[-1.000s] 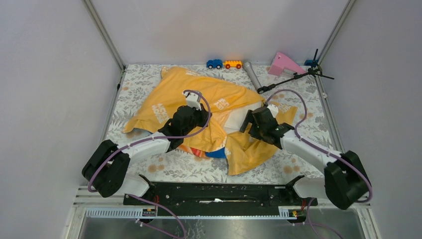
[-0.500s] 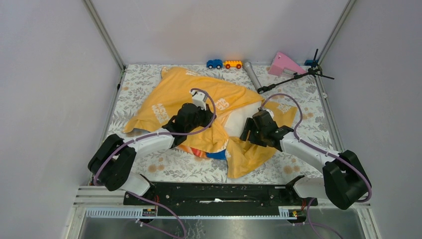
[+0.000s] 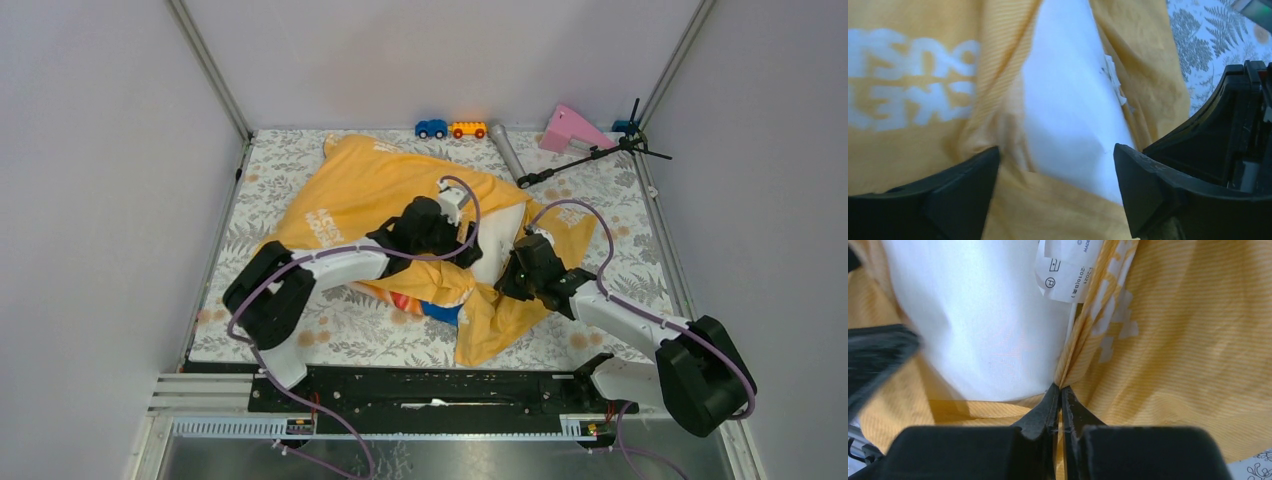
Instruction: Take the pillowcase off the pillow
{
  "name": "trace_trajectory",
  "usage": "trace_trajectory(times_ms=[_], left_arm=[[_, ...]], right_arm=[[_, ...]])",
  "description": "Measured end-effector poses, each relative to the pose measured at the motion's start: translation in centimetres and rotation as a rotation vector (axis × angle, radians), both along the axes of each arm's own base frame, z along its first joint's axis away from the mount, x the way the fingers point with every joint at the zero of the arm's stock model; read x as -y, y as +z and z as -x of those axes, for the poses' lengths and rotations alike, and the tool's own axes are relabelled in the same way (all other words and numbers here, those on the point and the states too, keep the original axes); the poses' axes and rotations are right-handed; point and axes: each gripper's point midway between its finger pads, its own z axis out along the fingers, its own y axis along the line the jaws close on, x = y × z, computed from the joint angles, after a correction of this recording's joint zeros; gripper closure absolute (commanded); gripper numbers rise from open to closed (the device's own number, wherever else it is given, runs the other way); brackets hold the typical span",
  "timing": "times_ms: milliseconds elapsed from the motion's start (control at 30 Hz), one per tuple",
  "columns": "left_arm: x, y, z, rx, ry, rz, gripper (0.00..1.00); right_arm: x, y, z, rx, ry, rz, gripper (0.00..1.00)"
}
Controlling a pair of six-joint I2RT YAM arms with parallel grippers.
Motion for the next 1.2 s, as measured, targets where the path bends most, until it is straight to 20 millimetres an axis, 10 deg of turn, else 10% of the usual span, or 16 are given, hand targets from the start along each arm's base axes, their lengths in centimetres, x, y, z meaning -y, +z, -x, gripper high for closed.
trace_trajectory(times_ms=[200, 400, 833, 1200], left_arm=[[2.1, -3.1, 0.3, -0.076, -0.068, -0.1, 0.12], [2.3, -4.2, -0.4, -0.118, -0.053, -0.167, 1.0], [-4.3, -0.7, 0.7, -0.157, 0.061, 0.19, 1.0], [-4.3, 0.7, 1.3, -0.121, 0.036, 0.287, 1.0]], right_arm=[[-0.1, -0.2, -0.1, 0.014, 0.0, -0.01, 0.94], [0.2, -1.0, 0.3, 0.006, -0.004, -0.007, 0.93], [-1.0, -2.1, 1.3, -0.037, 0.048, -0.054, 0.89], [-2.0, -3.1, 1.0, -0.074, 0.134, -0.031, 0.62]])
